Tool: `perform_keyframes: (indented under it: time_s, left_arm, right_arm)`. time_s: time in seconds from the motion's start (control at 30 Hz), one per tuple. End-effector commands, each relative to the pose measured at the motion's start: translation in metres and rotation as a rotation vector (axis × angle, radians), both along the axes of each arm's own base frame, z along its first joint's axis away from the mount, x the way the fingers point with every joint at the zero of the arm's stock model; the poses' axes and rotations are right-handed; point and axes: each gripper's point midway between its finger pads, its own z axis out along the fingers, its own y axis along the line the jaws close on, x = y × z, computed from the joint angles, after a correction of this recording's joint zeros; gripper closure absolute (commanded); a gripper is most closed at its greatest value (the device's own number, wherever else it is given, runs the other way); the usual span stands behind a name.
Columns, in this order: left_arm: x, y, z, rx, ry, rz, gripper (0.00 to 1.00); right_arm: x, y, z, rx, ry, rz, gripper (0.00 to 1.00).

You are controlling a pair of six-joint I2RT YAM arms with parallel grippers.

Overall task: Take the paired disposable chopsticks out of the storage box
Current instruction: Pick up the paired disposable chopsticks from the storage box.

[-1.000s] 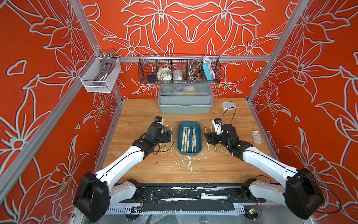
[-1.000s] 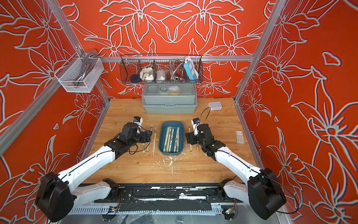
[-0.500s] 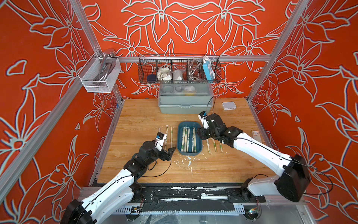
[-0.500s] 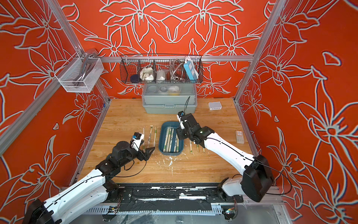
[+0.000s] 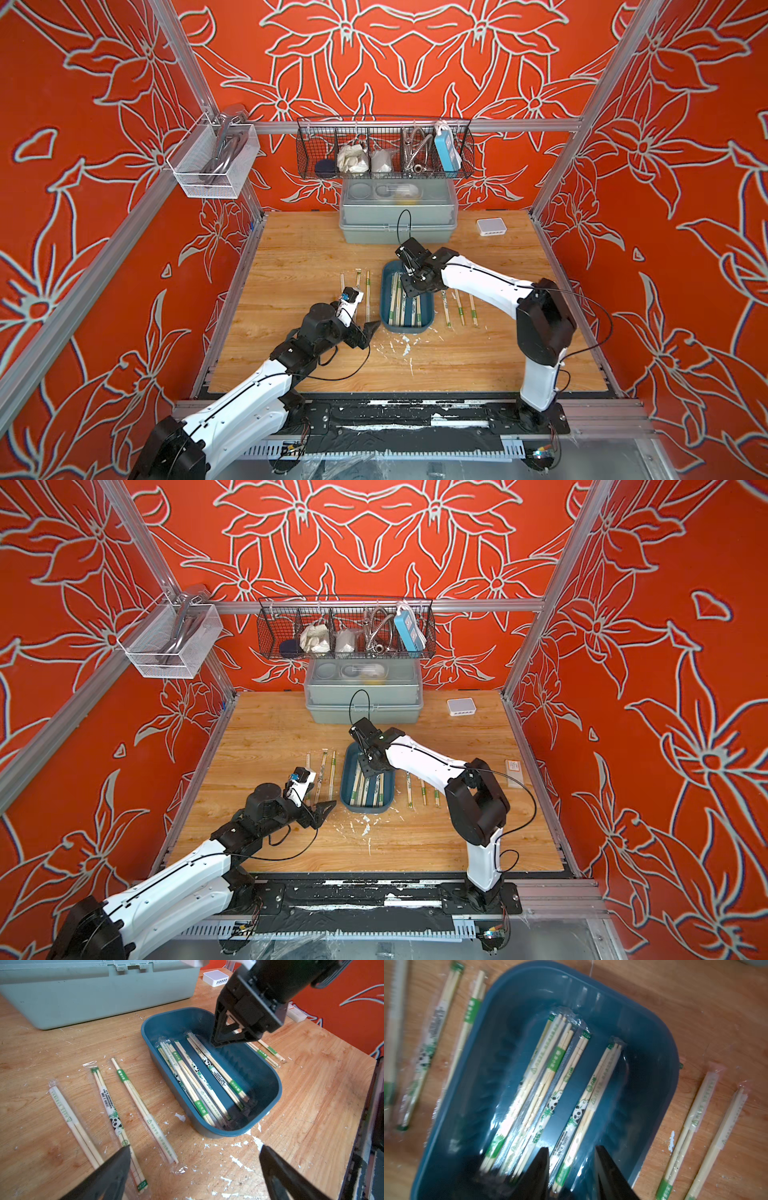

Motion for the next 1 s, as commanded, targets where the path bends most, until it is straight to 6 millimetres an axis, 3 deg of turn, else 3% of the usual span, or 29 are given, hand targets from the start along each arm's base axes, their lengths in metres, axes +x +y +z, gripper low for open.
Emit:
perform_keyframes:
  time_s: [0.0,0.37,0.73,0.97]
  left_arm:
    - [0.007,-0.001,0.01,0.008,-0.031,0.01,0.04]
    - [0.015,-0.003,-0.001,0.052,0.031,0.021,0.04]
    - [0.018,0.0,-0.004,0.064,0.038,0.044,0.04]
    - [0.02,-0.002,-0.007,0.074,0.055,0.039,0.04]
  right_arm:
    - [0.007,-0.013,-0.007,-0.105,0.004,-0.079,0.6]
    - [0.023,-0.012,-0.042,-0.177,0.026,-0.17,0.58]
    - [0.026,-0.004,-0.07,-0.116,0.085,-0.191,0.59]
    - [0.023,0.009,-0.071,-0.018,0.102,-0.184,0.63]
